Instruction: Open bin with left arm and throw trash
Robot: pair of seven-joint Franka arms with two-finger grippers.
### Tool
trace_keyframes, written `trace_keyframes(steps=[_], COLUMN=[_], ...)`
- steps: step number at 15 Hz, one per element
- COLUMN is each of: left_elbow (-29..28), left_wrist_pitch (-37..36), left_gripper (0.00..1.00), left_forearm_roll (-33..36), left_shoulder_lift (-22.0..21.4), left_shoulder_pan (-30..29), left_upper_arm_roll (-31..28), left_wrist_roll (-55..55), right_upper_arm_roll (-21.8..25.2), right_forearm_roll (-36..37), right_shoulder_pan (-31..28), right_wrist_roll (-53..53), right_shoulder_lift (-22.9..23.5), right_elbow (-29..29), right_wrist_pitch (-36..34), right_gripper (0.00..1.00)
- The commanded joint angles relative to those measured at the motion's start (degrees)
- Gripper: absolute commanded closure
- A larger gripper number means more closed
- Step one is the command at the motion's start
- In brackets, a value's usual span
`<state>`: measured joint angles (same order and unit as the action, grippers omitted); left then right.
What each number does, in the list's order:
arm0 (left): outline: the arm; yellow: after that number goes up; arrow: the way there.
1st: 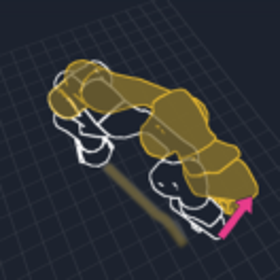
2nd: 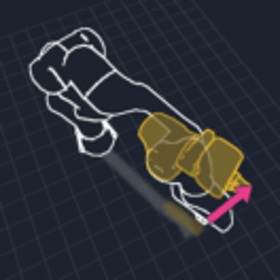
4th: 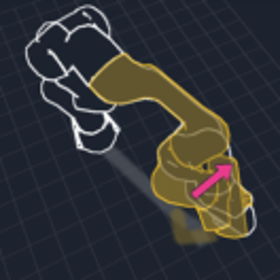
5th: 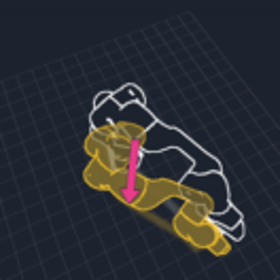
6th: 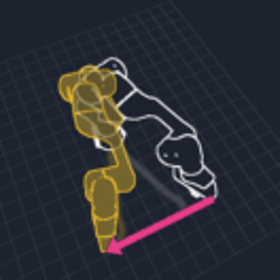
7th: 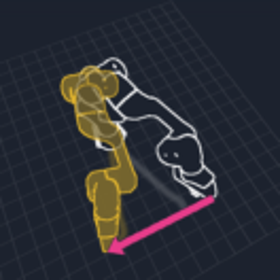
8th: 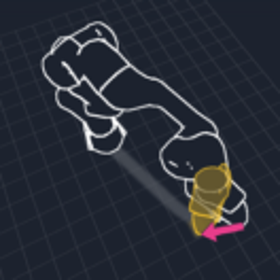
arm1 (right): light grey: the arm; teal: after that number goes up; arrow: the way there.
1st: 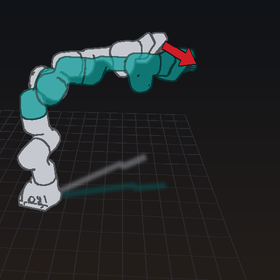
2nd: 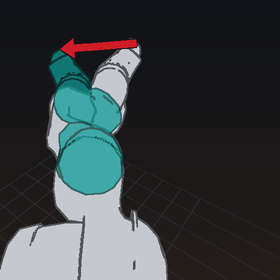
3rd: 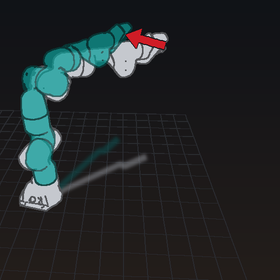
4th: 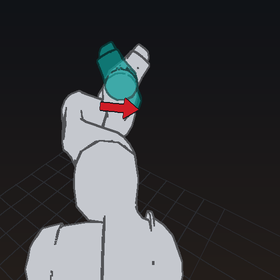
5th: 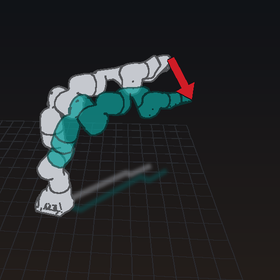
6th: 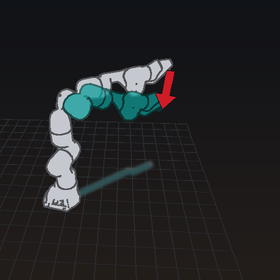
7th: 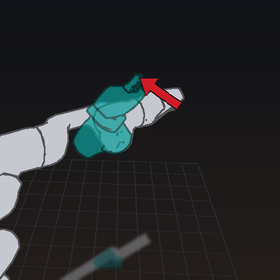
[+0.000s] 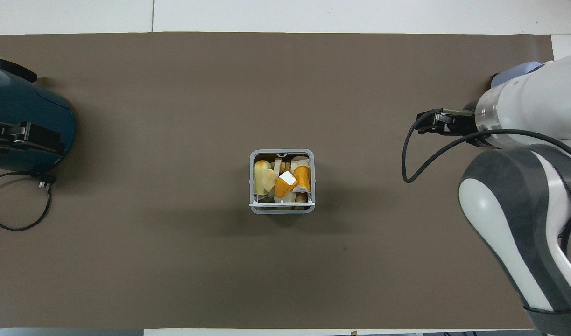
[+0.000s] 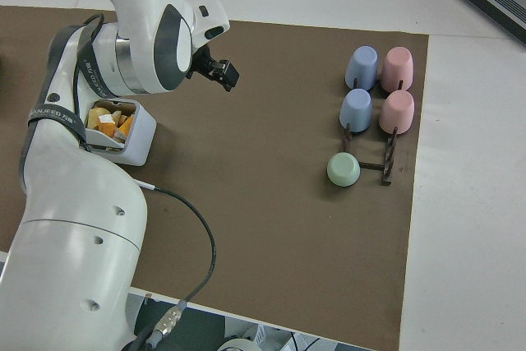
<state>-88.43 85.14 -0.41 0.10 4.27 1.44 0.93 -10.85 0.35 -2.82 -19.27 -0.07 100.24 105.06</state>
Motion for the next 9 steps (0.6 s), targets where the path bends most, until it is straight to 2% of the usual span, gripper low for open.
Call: trace_keyframes(steps=[1,3,5,9], left_elbow=[-2.1,-2.1,-2.1,-2.1], left_wrist_pitch=[1.17,1.17,1.17,1.17], left_gripper=[0.0,0.0,0.0,0.0], left_forearm_roll=[1.55,1.55,1.55,1.55], left_shoulder_lift=[-1.68,-1.68,-1.68,-1.68], left_shoulder_pan=[1.18,1.18,1.09,1.18], left_upper_arm_roll=[-0.48,-0.48,-0.48,-0.48], left_wrist_roll=[-0.49,-0.49,-0.49,-0.58], right_upper_arm_roll=[0.73,4.58,10.55,12.69], right_forearm_roll=[-0.09,0.35,0.7,0.96], right_shoulder_pan=[-0.7,1.22,4.47,4.75], right_wrist_roll=[5.19,9.22,14.32,15.93], right_shoulder_lift=[0.6,0.16,-0.98,-2.3], right_elbow=[-4.51,-5.75,-5.76,-5.23], right_wrist_pitch=[-5.55,-9.86,-11.37,-16.2], right_gripper=[0.0,0.0,0.0,0.0])
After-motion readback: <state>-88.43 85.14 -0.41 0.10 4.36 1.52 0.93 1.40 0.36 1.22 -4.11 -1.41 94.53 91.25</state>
